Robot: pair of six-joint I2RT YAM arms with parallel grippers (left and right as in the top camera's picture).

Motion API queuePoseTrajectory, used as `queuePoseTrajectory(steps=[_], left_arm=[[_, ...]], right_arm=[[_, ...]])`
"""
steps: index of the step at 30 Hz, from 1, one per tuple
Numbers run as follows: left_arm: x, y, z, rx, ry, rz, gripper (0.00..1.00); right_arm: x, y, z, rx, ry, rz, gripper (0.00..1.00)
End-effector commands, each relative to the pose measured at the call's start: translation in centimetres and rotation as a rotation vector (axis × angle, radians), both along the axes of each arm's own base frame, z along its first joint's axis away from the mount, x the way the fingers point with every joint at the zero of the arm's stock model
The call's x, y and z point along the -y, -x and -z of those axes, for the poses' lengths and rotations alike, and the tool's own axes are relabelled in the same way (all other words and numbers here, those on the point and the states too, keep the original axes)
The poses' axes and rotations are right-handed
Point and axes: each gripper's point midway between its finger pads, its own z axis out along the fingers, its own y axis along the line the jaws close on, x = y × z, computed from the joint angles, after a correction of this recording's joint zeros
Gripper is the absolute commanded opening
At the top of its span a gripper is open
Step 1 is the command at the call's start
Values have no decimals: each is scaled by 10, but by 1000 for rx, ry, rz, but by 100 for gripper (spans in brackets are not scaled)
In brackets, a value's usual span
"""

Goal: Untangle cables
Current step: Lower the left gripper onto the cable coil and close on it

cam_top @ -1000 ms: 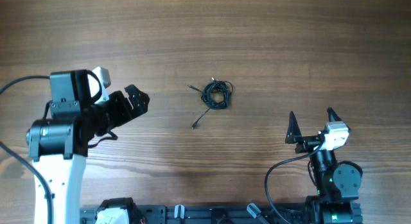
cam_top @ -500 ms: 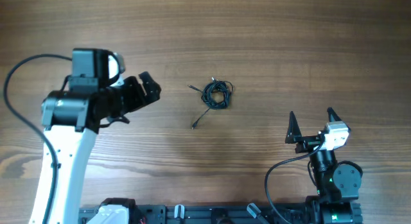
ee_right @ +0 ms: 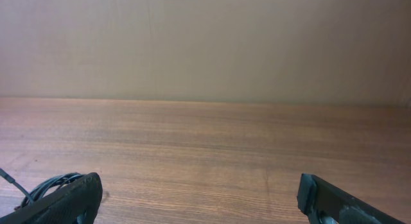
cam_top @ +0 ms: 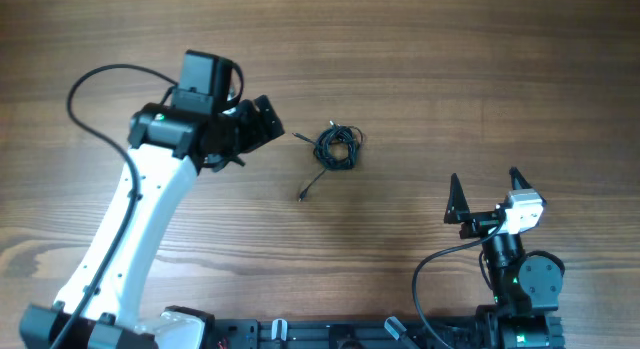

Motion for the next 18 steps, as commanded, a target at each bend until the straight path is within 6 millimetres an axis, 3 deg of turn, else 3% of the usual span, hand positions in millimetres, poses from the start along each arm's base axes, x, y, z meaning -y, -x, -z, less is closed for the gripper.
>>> queuePoseTrajectory(steps=[1, 4, 9, 13, 18], left_arm=[[30, -11, 14, -10, 4, 28, 93], [69, -18, 40, -33, 10, 53, 89], [106, -24, 103, -86, -75, 0, 90], [117, -22, 143, -120, -135, 24, 89], [113, -15, 178, -185, -187, 29, 61]], right_arm=[[-2, 1, -3, 14, 14, -8, 100], [-2, 1, -3, 14, 13, -8, 100], [-2, 1, -3, 14, 14, -8, 100], [-2, 1, -3, 14, 13, -8, 100], [-2, 1, -3, 14, 13, -8, 100]])
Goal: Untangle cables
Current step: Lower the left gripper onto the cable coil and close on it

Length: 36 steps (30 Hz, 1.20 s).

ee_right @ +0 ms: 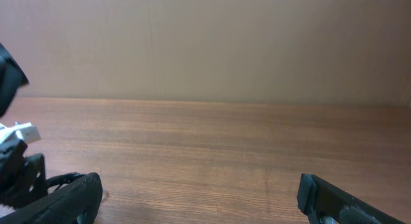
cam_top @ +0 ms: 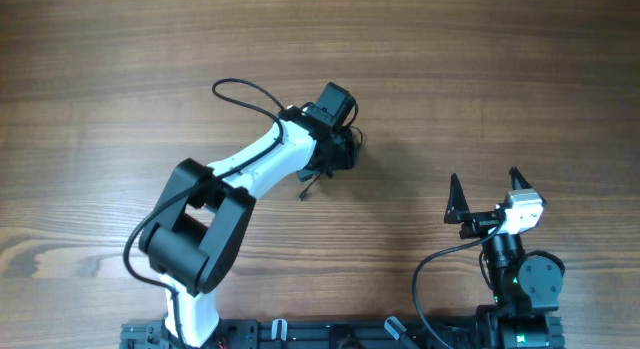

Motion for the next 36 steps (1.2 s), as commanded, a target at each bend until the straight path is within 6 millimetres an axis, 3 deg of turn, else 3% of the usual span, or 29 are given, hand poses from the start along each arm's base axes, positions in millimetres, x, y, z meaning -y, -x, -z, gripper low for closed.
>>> queuePoseTrajectory(steps=[1, 5, 8, 14, 19, 23, 28, 32, 36], left_arm=[[-6, -3, 19, -16, -53, -24, 50], [-9, 2, 27, -35, -67, -23, 27], [-11, 4, 29, -43, -73, -20, 4], [-13, 7, 17, -40, -75, -7, 4], [-18, 9, -33, 30, -54, 3, 4], [-38, 12, -69, 97, -103, -22, 4], [-64, 20, -101, 136, -147, -56, 4], [-81, 25, -119, 141, -136, -105, 4], [-97, 37, -128, 99, -108, -275, 4]], right_arm=[[-2, 1, -3, 14, 10, -8, 100], [-2, 1, -3, 14, 10, -8, 100], [-2, 1, -3, 14, 10, -7, 100], [-2, 1, -3, 14, 10, -8, 100], [-2, 1, -3, 14, 10, -8, 100], [-2, 1, -3, 14, 11, -8, 100], [-2, 1, -3, 14, 10, -7, 100], [-2, 1, -3, 14, 10, -8, 100], [-2, 1, -3, 14, 11, -8, 100]])
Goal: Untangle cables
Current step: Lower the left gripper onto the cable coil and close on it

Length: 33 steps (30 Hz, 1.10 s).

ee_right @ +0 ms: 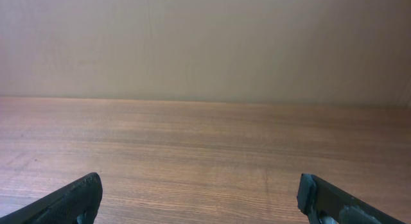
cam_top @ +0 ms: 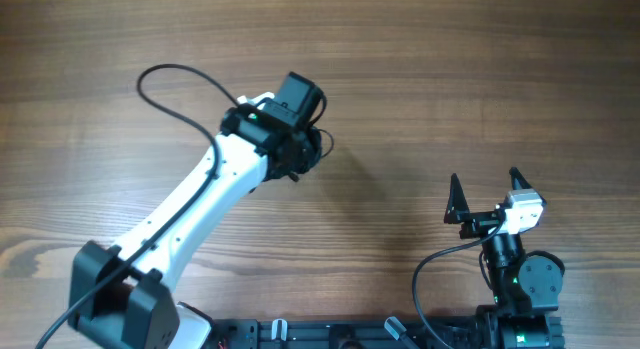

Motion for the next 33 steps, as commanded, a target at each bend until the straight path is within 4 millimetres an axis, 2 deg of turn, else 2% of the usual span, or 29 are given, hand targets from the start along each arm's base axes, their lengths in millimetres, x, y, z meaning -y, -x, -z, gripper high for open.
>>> queuePoseTrajectory(steps=[1, 3, 6, 10, 13, 16, 19, 21, 23, 27, 33], left_arm=[[-16, 10, -13, 0, 37, -190, 4], [-16, 21, -10, -48, 62, -262, 4], [-8, 30, -8, -101, 103, -261, 4], [-14, 43, -12, -132, 87, -261, 4], [-28, 63, -29, -138, 68, -264, 4], [-32, 68, -48, -79, 109, -266, 4], [-32, 72, -60, -50, 198, -443, 4], [-24, 74, -58, -75, 256, -607, 4], [-10, 74, -51, -89, 284, -663, 4], [18, 66, -37, -73, 278, -590, 4], [31, 57, -10, -81, 209, -602, 4]], right_arm=[[-2, 1, -3, 14, 10, -8, 100], [-2, 1, -3, 14, 10, -8, 100], [-2, 1, -3, 14, 10, -7, 100], [-2, 1, -3, 14, 10, -8, 100], [-2, 1, -3, 14, 10, -8, 100], [-2, 1, -3, 14, 10, -8, 100], [-2, 1, -3, 14, 10, -7, 100], [-2, 1, -3, 14, 10, -7, 100], [-2, 1, -3, 14, 10, -7, 100], [-2, 1, -3, 14, 10, -8, 100], [-2, 1, -3, 14, 10, -8, 100]])
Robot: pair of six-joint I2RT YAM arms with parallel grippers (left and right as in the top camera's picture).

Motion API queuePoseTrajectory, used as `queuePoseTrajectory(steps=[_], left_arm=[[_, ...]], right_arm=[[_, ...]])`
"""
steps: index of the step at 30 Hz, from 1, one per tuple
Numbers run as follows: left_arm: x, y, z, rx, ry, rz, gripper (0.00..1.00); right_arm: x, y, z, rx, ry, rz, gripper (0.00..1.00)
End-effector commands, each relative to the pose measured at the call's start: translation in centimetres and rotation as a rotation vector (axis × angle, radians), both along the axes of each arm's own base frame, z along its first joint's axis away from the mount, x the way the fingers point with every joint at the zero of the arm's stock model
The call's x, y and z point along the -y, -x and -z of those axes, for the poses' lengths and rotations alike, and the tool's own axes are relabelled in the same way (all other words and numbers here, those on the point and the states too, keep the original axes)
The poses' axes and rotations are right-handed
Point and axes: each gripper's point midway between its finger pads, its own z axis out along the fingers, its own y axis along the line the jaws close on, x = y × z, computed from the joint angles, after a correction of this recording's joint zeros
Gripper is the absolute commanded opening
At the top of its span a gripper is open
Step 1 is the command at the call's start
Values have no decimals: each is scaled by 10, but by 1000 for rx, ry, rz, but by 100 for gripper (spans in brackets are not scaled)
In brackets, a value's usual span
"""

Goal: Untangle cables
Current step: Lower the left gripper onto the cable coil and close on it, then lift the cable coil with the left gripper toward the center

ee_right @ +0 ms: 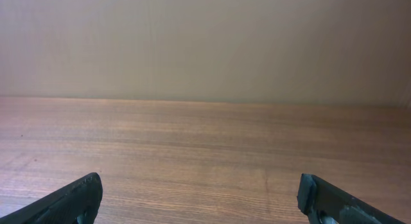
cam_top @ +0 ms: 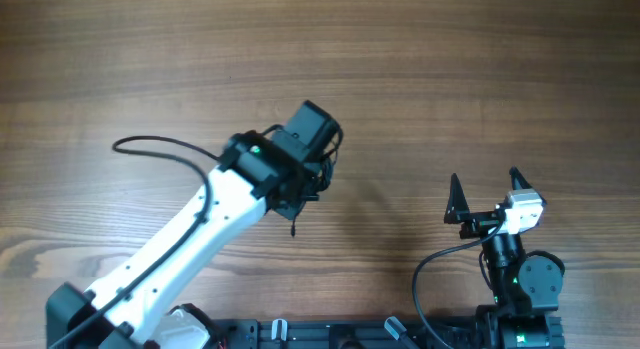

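Note:
In the overhead view my left gripper (cam_top: 316,181) sits near the table's middle, and its black head covers the tangled black cable bundle. Only a thin cable end (cam_top: 295,227) shows, trailing below the gripper toward the front. The jaws are hidden under the wrist, but the bundle appears to be held in them. My right gripper (cam_top: 484,181) rests at the front right, wide open and empty. In the right wrist view that gripper (ee_right: 199,189) frames only bare wood, with no cable in sight.
The wooden table (cam_top: 480,79) stretches across the whole view. The left arm's own black supply cable (cam_top: 160,146) loops out to the left of its white link. The arm bases and a black rail run along the front edge (cam_top: 330,334).
My left gripper has moved a little right and toward the front, taking the bundle along. A cable end now trails below it. The right arm has not moved.
The bundle lay loose mid-table, with my left gripper open to its left. Then the gripper was down on the bundle. Later the bundle's spot was bare and the gripper sat further left. Now it is nearer the front with a strand dangling.

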Motion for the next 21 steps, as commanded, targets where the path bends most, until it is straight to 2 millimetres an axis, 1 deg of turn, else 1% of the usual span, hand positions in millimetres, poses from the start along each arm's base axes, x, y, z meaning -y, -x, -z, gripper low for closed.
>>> queuePoseTrajectory(steps=[1, 6, 9, 12, 13, 15, 16, 17, 18, 19, 21], left_arm=[[-4, -3, 17, -30, -49, -71, 4], [-2, 0, 34, -81, -86, -60, 4], [1, 1, 37, -87, -92, -51, 5], [5, 4, 39, -89, -92, -45, 17], [11, 5, 40, -87, -86, -34, 20], [24, 9, 45, -93, -60, -47, 24], [35, 9, 48, -83, -48, -42, 29], [42, 8, 50, -71, -42, -29, 40], [45, 7, 52, -64, -47, -19, 58], [43, 7, 52, -58, -63, 4, 69], [36, 0, 47, -13, -110, 117, 93]], right_arm=[[-2, 1, -3, 13, 10, -8, 100], [-2, 1, -2, 10, 10, -7, 100], [-2, 1, -2, 10, 10, -7, 100], [-2, 1, -2, 10, 10, -8, 100], [-2, 1, -2, 11, 10, -8, 100], [-2, 1, -2, 10, 10, -8, 100], [-2, 1, -2, 10, 10, -8, 100], [-2, 1, -2, 10, 10, -8, 100], [-2, 1, -2, 10, 10, -7, 100], [-2, 1, -2, 11, 10, -8, 100], [-2, 1, -2, 10, 10, -7, 99]])
